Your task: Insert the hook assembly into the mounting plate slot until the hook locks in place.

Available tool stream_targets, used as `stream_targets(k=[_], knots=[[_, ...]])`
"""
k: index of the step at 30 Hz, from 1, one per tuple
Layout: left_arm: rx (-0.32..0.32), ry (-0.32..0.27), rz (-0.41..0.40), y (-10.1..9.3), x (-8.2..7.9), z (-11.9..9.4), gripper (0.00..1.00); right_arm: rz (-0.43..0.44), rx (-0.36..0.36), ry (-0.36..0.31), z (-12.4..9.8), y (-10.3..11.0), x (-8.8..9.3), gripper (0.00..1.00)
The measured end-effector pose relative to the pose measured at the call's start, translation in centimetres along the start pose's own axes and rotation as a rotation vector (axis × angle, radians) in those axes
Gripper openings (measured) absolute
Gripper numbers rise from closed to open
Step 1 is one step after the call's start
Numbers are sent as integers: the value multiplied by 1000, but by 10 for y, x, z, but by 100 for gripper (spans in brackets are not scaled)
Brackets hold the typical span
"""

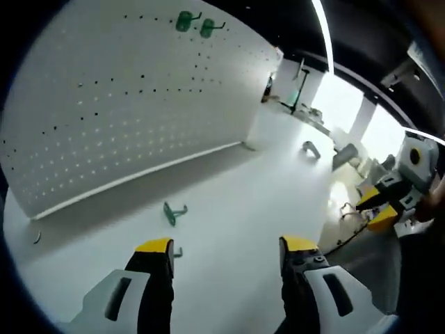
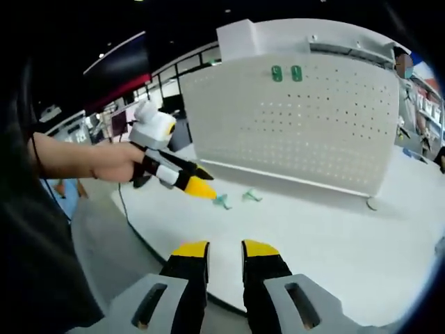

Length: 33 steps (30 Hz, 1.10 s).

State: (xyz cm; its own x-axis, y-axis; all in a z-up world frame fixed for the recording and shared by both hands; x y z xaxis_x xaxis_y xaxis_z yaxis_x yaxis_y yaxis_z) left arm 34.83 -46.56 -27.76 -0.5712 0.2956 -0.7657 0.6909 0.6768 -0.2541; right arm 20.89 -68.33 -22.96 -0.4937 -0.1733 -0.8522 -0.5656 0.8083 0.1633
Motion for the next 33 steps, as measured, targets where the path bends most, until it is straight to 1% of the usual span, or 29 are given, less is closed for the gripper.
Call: stream_targets(k=[2, 3, 8, 10, 13, 17, 21, 24, 29, 33], knots=[[8, 6, -3, 2, -1, 9, 59, 4, 1, 1, 2, -1, 0, 17], [8, 18, -18, 3, 0, 14, 59, 9, 1, 3, 3, -2, 0, 17], [-10, 40, -36, 11, 1, 33, 59, 22, -3, 9, 6, -3, 0, 17], [-11, 46, -46, 15, 1, 39, 57, 25, 0, 7, 6, -4, -1, 17], [-5, 45, -80, 21, 3, 46, 52, 33, 7, 8, 7, -9, -1, 17], [-31, 63, -100, 32, 5, 54, 52, 40, 21, 14, 7, -17, -1, 17], [-38, 78, -96, 38, 4, 62, 49, 47, 30, 25, 8, -24, 1, 17], [-42, 78, -111, 42, 4, 67, 47, 58, 36, 40, 11, -27, 2, 17], [-61, 88, -112, 49, 3, 76, 46, 62, 34, 42, 15, -28, -1, 17], [-75, 102, -118, 57, 3, 84, 43, 78, 31, 56, 18, -31, 2, 17]])
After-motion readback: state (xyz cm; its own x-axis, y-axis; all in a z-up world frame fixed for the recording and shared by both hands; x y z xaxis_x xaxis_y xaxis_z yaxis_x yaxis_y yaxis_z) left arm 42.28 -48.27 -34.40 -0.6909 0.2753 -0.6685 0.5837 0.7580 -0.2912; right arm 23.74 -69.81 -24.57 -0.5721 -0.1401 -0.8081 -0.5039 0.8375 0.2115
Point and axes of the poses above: the point that each gripper's makers call its tool centre point, and the gripper's own axes: z roughly forward along the fingers, y roughly to its left, x roughly out of its underside, the point moved 9 cm from there along -z, roughly backward along the fingers, and after that the axes turned 2 degrees about z, right-handed, at the moved point
